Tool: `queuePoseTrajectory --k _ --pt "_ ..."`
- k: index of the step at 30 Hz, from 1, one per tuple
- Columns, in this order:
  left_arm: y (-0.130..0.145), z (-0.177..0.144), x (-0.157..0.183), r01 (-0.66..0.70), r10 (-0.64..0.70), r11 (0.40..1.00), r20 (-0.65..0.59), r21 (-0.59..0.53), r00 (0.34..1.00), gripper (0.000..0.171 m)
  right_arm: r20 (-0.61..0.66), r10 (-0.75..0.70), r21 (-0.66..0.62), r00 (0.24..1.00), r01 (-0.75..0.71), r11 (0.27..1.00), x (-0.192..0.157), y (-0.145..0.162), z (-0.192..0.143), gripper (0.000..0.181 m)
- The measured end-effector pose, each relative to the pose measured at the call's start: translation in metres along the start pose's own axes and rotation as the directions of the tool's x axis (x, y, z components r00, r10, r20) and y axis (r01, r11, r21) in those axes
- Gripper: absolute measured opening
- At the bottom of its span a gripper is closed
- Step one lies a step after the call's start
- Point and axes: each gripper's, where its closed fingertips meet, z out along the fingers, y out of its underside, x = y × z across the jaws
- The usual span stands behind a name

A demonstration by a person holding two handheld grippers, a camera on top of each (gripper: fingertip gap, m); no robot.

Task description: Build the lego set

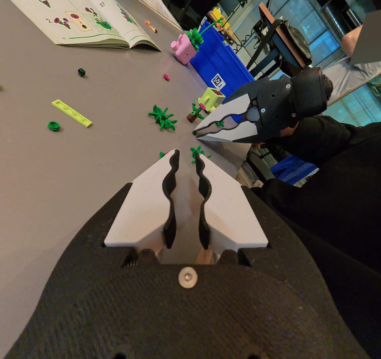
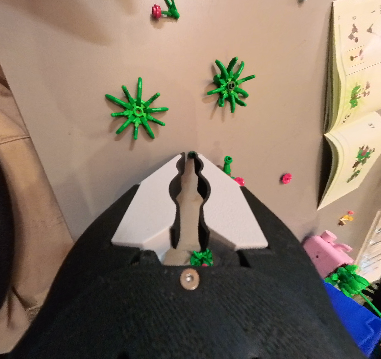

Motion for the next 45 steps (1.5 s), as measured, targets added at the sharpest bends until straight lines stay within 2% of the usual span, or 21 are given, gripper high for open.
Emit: queuePoseTrajectory --k 9,13,20,32,39,45 --pt "0.000 0.000 0.000 0.004 -0.004 1.000 -0.003 0.002 1.000 0.014 0.046 0.112 0.064 0.993 -0.115 0.991 0.003 -0.005 -0.009 0.007" --pt "0.000 0.000 0.001 0.004 -0.004 1.000 -0.005 -0.001 1.000 0.014 0.127 0.204 0.068 0.971 -0.213 0.975 0.007 -0.002 -0.008 0.013" --pt "0.001 0.001 -0.001 0.010 -0.010 1.000 -0.005 -0.001 1.000 0.014 0.284 0.248 0.059 0.926 -0.275 0.959 0.001 -0.004 -0.004 0.013" --pt "0.000 0.000 -0.001 0.024 -0.024 1.000 -0.014 0.003 1.000 0.014 0.305 0.237 0.020 0.922 -0.256 0.967 -0.001 -0.003 0.002 0.005" --pt "0.001 0.000 -0.001 0.023 -0.023 1.000 -0.013 0.002 1.000 0.014 0.342 0.214 0.092 0.915 -0.259 0.961 -0.008 -0.024 -0.012 0.005" --pt "0.001 0.001 -0.001 0.020 -0.021 1.000 -0.014 -0.002 1.000 0.014 0.350 0.118 0.149 0.929 -0.180 0.972 -0.028 -0.045 -0.020 0.005"
